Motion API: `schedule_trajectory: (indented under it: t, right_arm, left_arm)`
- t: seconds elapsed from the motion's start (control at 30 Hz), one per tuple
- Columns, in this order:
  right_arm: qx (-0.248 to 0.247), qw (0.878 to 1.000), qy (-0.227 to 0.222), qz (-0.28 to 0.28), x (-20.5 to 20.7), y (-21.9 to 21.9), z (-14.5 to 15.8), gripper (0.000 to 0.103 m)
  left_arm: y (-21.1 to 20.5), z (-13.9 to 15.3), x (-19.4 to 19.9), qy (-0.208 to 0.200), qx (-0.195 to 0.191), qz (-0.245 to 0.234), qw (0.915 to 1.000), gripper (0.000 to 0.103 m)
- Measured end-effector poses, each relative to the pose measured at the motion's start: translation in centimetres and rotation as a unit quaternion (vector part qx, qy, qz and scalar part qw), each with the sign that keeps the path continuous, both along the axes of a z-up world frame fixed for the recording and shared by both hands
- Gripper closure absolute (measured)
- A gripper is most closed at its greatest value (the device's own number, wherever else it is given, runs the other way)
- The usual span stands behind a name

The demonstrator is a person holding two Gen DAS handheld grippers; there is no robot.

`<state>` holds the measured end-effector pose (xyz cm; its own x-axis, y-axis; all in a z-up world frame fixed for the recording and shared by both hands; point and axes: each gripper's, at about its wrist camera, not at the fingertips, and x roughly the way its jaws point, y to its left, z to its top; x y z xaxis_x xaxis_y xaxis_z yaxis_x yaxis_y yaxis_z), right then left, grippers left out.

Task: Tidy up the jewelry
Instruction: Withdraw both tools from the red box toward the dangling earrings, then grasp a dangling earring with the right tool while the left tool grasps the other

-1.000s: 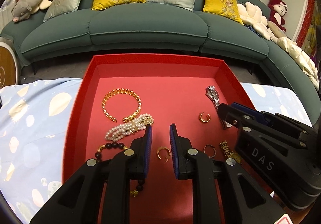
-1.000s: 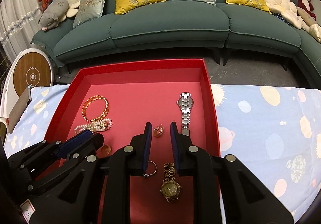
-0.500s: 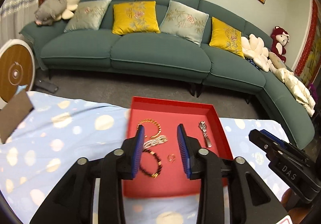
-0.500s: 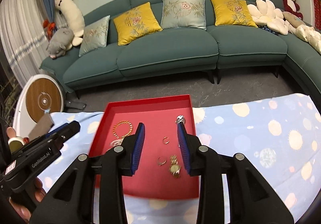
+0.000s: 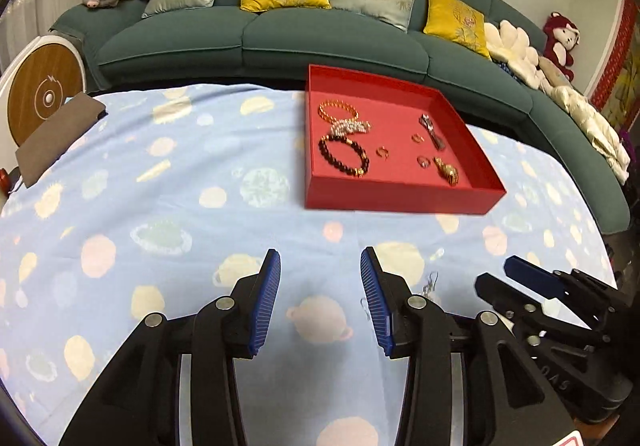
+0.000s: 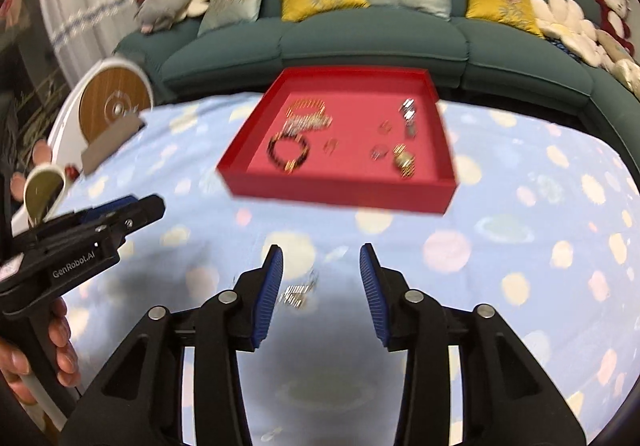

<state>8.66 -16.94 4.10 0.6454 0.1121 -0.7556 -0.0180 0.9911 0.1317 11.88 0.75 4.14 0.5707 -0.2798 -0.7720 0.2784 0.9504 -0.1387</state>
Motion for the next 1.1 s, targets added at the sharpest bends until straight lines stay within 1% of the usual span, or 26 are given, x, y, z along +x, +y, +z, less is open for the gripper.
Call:
schedule_trajectory:
  t: [0.1, 0.17, 0.23, 0.4, 0.5, 0.67, 0.73, 0.83, 0.9, 0.93, 0.97, 1.1]
  right_arm:
    - [-0.017, 0.999, 0.029, 0.017, 0.0, 1.5, -2.8, 0.063]
    - [-0.03, 0.998, 0.04, 0.023, 0.1, 2.1, -4.0, 0.063]
    - [-0.035, 0.998, 0.042, 0.022, 0.1, 2.2, -4.9, 0.063]
    - [-0.024, 0.999, 0.047, 0.002, 1.1, 1.0, -6.3, 0.063]
    - [-0.018, 0.999, 0.048, 0.002, 1.7, 0.8, -6.8, 0.063]
    - [-0.022, 0.999, 0.041, 0.013, 2.5, 1.3, -6.9, 0.064]
    - [-0.023, 0.999, 0.041, 0.016, 2.8, 1.5, -6.9, 0.067]
    - [-0.022, 0.999, 0.04, 0.024, 2.9, 1.8, -6.9, 0.078]
    - [-0.025, 0.998, 0.039, 0.031, 2.9, 2.2, -6.8, 0.092]
    - [-0.029, 0.998, 0.038, 0.033, 2.8, 2.3, -6.8, 0.094]
    - [-0.031, 0.998, 0.036, 0.036, 2.7, 2.4, -6.7, 0.102]
    - [-0.025, 0.999, 0.031, 0.037, 2.2, 2.1, -6.1, 0.103]
  left_arm:
    - [-0.6, -1.7, -0.6, 0.003, 0.032, -0.022, 0.9992, 0.063]
    - [-0.5, -2.7, -0.9, 0.01, 0.034, -0.028, 0.999, 0.063]
    - [-0.4, -3.5, -1.0, 0.016, 0.034, -0.033, 0.9987, 0.063]
    - [-0.3, -4.6, -1.0, 0.024, 0.033, -0.039, 0.9984, 0.063]
    - [-0.4, -4.9, -0.9, 0.031, 0.032, -0.04, 0.9982, 0.063]
    - [-0.5, -5.3, -0.7, 0.037, 0.033, -0.044, 0.9978, 0.063]
    - [-0.5, -5.5, -0.7, 0.04, 0.032, -0.043, 0.9977, 0.063]
    - [-0.4, -5.7, -0.6, 0.047, 0.027, -0.043, 0.9976, 0.063]
    - [-0.3, -5.8, -0.5, 0.052, 0.02, -0.043, 0.9975, 0.063]
    - [-0.3, -5.8, -0.5, 0.055, 0.017, -0.044, 0.9974, 0.063]
    - [-0.4, -5.9, -0.5, 0.058, 0.013, -0.045, 0.9972, 0.063]
    - [-0.8, -5.9, -0.5, 0.062, 0.006, -0.049, 0.9968, 0.063]
